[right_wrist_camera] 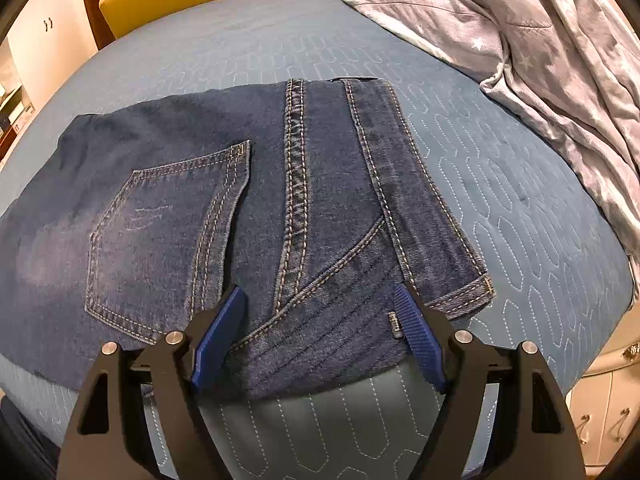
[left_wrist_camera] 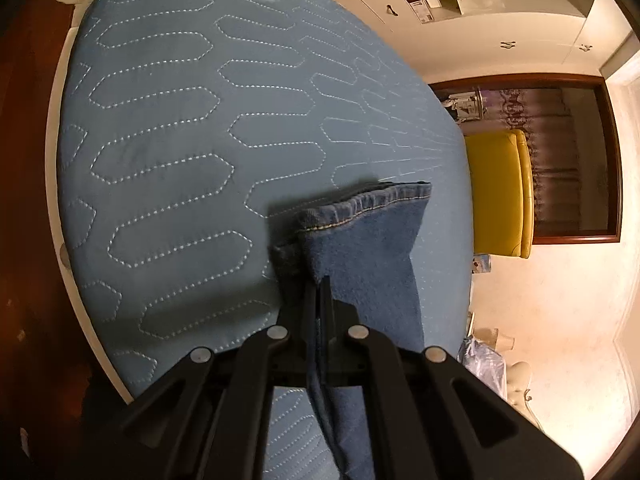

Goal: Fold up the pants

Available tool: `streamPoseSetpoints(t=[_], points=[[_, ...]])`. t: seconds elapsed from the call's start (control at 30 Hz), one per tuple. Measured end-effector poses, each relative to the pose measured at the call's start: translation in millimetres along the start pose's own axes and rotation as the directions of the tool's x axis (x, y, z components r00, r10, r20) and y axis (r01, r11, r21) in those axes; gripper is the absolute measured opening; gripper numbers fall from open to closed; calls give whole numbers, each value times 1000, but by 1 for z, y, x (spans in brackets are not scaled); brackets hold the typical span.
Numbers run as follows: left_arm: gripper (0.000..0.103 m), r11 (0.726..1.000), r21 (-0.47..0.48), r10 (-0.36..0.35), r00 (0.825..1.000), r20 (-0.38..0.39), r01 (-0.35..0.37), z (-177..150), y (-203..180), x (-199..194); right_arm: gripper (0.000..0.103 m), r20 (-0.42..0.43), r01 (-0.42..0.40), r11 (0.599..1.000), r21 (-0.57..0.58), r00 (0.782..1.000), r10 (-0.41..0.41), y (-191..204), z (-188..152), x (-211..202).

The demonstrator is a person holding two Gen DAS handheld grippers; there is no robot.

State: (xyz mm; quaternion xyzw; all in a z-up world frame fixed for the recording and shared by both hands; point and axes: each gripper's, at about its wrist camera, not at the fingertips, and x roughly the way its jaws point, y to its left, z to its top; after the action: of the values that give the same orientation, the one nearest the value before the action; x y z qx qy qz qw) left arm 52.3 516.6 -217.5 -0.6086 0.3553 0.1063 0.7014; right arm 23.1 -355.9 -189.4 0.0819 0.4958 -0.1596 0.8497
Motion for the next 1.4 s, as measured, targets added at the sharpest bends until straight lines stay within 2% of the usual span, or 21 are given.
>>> streamPoseSetpoints(t=[0.1, 0.13, 0.17, 0.2, 0.37, 0.43, 0.53, 0.6, 0.67, 0.77, 0.8, 0.87, 0.93, 1.0, 1.1, 1.13, 1.17, 1.23, 1.27, 1.3, 1.4], points=[[13, 1000, -24, -10, 1000, 6, 10, -1, 3, -5, 74, 1, -7, 1000, -5, 1000, 7, -2, -1, 1], [39, 1000, -11, 6, 1000, 26, -6, -4, 6, -12, 74, 1, -6, 1000, -11, 1000, 6, -2, -1, 1], [46, 1000, 6, -10, 999, 44, 10, -5, 5, -17, 74, 2, -2, 1000, -19, 1000, 2, -1, -2, 1], [47, 1000, 18, 3, 999, 47, -4, -4, 6, -19, 74, 2, 3, 1000, -28, 1000, -3, -1, -2, 2], [45, 997, 63, -49, 999, 7, 48, 2, 2, -12, 74, -3, 13, 998, -59, 1000, -13, 0, -1, 3], [38, 996, 73, -58, 998, -18, 59, 2, -1, -6, 74, -5, 13, 998, -69, 1000, -14, 0, -1, 3], [37, 995, 66, -72, 996, -57, 76, 3, -1, 5, 73, -4, 16, 997, -78, 1000, -17, 0, -3, 2], [28, 995, 57, -73, 995, -62, 77, 5, 2, 9, 73, -4, 20, 997, -80, 1000, -20, 0, -4, 2], [15, 995, 49, -79, 994, -79, 83, 9, 7, 11, 73, -6, 23, 996, -81, 1000, -24, 1, -3, 4], [8, 990, 112, -79, 995, -69, 86, 19, 1, 0, 73, -13, 17, 997, -69, 1000, -17, -1, -3, 5], [8, 985, 138, -94, 994, -55, 101, 20, -9, -6, 73, -15, 18, 998, -66, 1000, -19, -1, -3, 4], [8, 986, 154, -52, 998, -34, 57, 15, -11, -9, 73, -18, 29, 997, -67, 999, -30, 0, -3, 3], [8, 994, 110, -6, 999, -37, 10, 11, 6, 2, 73, -17, 31, 998, -54, 999, -32, 0, -3, 4], [10, 994, 84, -70, 997, -36, 73, 9, 13, 3, 73, -13, 35, 998, -55, 999, -35, 1, -3, 6], [27, 991, 123, -56, 998, 7, 54, 11, 7, -10, 73, -19, 30, 998, -60, 999, -31, 1, -1, 6], [42, 992, 115, -60, 998, 27, 56, 13, 8, -16, 73, -20, 26, 998, -58, 999, -27, 0, -1, 6], [47, 992, 109, -63, 997, 42, 58, 13, 7, -22, 73, -18, 22, 998, -53, 1000, -23, -1, 0, 4], [47, 992, 118, -47, 996, 71, 38, 12, 4, -36, 74, 8, 8, 999, -33, 1000, -8, -4, 1, -4], [47, 988, 155, -31, 995, 90, 16, 8, -3, -43, 77, 33, 6, 1000, -21, 999, -5, -6, 0, -10], [47, 982, 191, -24, 994, 104, 4, 2, -11, -48, 83, 72, 47, 999, -3, 996, -46, -12, -1, -19], [47, 925, 378, -22, 991, 132, -30, -41, -52, -58, 86, 117, 139, 988, 65, 982, -146, -35, -1, -29]])
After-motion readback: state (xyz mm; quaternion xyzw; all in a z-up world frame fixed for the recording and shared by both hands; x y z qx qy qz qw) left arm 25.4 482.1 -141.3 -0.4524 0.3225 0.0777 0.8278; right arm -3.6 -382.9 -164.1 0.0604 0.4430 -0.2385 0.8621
